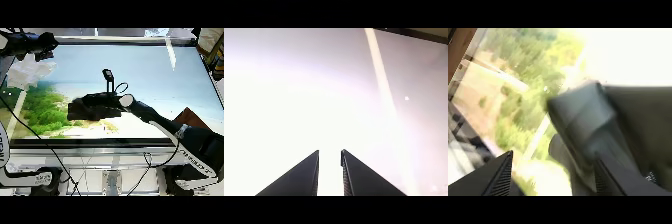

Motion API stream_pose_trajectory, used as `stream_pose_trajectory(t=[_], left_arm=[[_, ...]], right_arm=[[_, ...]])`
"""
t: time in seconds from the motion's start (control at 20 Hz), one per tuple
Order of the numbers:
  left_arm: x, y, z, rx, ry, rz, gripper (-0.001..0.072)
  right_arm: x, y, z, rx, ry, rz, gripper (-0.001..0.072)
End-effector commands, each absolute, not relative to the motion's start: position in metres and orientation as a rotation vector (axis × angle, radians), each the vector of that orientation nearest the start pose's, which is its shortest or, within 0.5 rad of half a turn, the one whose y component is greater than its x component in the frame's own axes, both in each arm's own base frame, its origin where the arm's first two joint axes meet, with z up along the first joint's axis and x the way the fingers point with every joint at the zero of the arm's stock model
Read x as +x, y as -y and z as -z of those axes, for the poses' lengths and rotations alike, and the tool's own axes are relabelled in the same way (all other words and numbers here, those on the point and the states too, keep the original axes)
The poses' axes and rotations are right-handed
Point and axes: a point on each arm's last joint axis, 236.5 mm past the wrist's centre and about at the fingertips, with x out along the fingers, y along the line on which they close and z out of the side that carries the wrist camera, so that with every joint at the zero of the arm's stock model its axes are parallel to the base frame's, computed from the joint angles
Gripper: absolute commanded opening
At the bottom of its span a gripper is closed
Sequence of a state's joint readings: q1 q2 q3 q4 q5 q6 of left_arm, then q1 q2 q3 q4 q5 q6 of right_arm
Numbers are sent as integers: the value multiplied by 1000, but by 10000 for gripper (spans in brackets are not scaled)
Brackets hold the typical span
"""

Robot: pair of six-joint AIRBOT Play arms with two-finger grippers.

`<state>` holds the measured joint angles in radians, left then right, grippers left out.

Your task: Fold the shirts.

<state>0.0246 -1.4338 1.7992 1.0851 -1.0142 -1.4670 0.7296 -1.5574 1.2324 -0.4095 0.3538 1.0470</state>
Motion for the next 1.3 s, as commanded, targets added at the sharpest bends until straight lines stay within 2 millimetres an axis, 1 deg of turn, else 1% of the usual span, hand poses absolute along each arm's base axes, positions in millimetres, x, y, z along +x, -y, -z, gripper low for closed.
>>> stream_pose_trajectory(t=[0.0, 0.1, 0.2, 0.25, 0.35, 0.4, 0.45, 0.5, 0.55, 0.6, 0.65, 0.7, 0.75, 0.8, 0.9, 1.0, 1.1, 1.15, 1.25], left_arm=[[511, 68, -238, -258, -656, 298, 164], [510, 68, -238, -259, -658, 298, 165], [509, 69, -236, -258, -667, 301, 164], [507, 70, -234, -257, -682, 305, 164], [500, 72, -227, -252, -721, 315, 164], [497, 73, -224, -251, -738, 319, 165], [494, 74, -221, -251, -755, 323, 165], [489, 76, -217, -252, -783, 332, 165], [480, 78, -209, -246, -833, 345, 165], [464, 81, -196, -235, -920, 366, 167], [440, 82, -178, -215, -1043, 386, 172], [418, 83, -162, -205, -1154, 403, 247], [398, 85, -147, -207, -1253, 424, 270], [390, 89, -136, -221, -1293, 436, 270], [369, 106, -114, -245, -1373, 482, 271], [336, 120, -80, -192, -1478, 504, 271], [314, 133, -48, -180, -1496, 484, 271], [305, 139, -35, -196, -1489, 467, 271], [276, 143, -6, -245, -1516, 415, 272]], right_arm=[[385, -444, -51, 460, -741, -795, 566], [398, -428, -48, 472, -760, -782, 566], [415, -404, -44, 475, -781, -762, 563], [426, -388, -41, 460, -781, -742, 561], [450, -347, -32, 471, -812, -679, 561], [457, -328, -27, 487, -839, -651, 561], [461, -310, -20, 497, -878, -630, 561], [460, -296, -13, 499, -922, -620, 561], [456, -284, -5, 483, -970, -619, 561], [451, -272, 3, 454, -1013, -612, 560], [447, -261, 12, 434, -1056, -590, 560], [445, -250, 19, 415, -1085, -564, 561], [444, -242, 24, 394, -1106, -543, 561], [444, -236, 28, 370, -1112, -531, 560], [441, -231, 32, 333, -1131, -530, 560], [435, -228, 37, 303, -1155, -536, 559], [431, -226, 39, 293, -1172, -539, 558], [429, -226, 39, 293, -1182, -543, 545], [425, -227, 40, 286, -1194, -553, 544]])
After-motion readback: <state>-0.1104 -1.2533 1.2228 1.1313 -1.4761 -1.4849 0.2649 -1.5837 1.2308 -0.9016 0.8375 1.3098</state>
